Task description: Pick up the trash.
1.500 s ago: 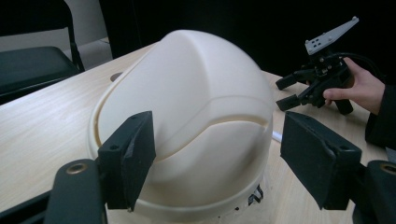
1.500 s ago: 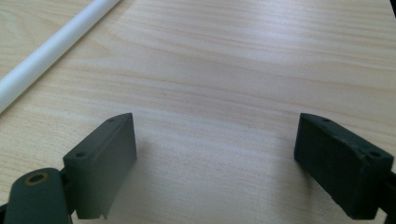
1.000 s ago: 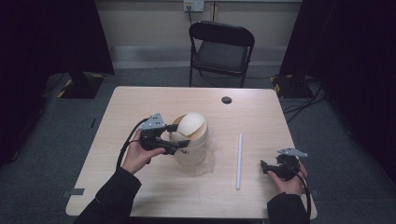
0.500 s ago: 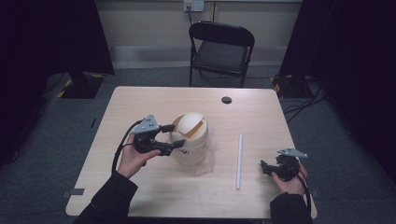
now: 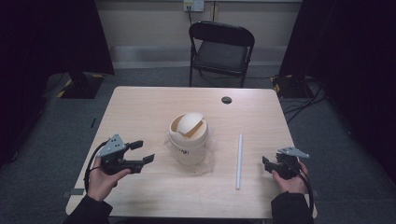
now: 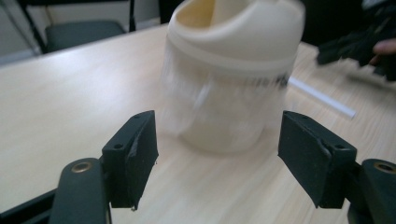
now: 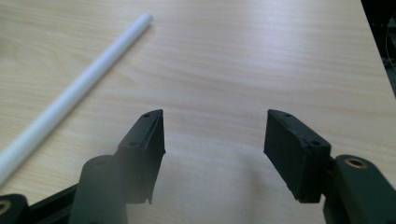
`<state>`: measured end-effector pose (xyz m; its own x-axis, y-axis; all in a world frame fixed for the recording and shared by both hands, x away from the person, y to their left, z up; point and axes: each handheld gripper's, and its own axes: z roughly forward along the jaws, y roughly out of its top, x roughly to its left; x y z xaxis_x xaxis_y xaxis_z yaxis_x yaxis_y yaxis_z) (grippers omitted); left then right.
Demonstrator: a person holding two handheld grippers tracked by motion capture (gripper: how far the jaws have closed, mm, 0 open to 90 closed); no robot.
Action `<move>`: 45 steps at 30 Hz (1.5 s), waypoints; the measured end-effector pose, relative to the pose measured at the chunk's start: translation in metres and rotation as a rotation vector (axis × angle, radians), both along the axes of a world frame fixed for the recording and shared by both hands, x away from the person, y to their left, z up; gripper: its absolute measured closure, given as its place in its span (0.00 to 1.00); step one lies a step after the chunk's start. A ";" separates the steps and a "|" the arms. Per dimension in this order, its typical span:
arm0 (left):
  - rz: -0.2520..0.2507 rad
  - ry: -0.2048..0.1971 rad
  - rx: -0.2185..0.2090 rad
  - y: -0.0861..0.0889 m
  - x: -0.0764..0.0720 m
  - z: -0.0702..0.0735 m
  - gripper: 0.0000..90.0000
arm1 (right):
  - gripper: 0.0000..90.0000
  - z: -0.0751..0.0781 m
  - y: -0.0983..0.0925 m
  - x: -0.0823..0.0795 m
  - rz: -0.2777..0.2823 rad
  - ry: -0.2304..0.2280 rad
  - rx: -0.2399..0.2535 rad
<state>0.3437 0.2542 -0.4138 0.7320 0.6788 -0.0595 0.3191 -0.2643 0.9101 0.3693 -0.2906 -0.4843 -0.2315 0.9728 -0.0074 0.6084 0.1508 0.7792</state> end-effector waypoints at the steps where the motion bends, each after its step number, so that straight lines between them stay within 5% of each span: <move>1: 0.031 0.036 0.017 0.006 -0.004 -0.012 0.31 | 0.43 0.007 0.005 0.002 0.012 -0.014 0.005; 8: 0.113 0.105 0.063 0.018 -0.008 -0.043 0.32 | 0.46 0.019 0.024 0.012 0.036 -0.065 0.024; 16: 0.185 0.181 0.100 0.022 -0.004 -0.070 0.34 | 0.49 0.020 0.060 0.032 0.094 0.000 0.030; 26: 0.189 0.182 0.186 0.015 -0.003 -0.080 0.34 | 0.56 -0.002 0.084 0.038 0.157 0.079 -0.004; 29: 0.192 0.188 0.184 0.015 -0.003 -0.081 0.34 | 0.58 -0.005 0.086 0.038 0.161 0.107 -0.030; 40: 0.179 0.197 0.182 0.014 -0.003 -0.083 0.35 | 0.89 -0.003 0.091 0.034 0.174 0.117 -0.048; 45: 0.176 0.192 0.180 0.014 -0.003 -0.082 0.35 | 0.89 -0.001 0.088 0.034 0.179 0.120 -0.049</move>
<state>0.3410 0.2683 -0.4962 0.5896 0.8060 -0.0523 0.5356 -0.3416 0.7723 0.4036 -0.2024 -0.4854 -0.4028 0.9152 -0.0159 0.6564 0.3009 0.6918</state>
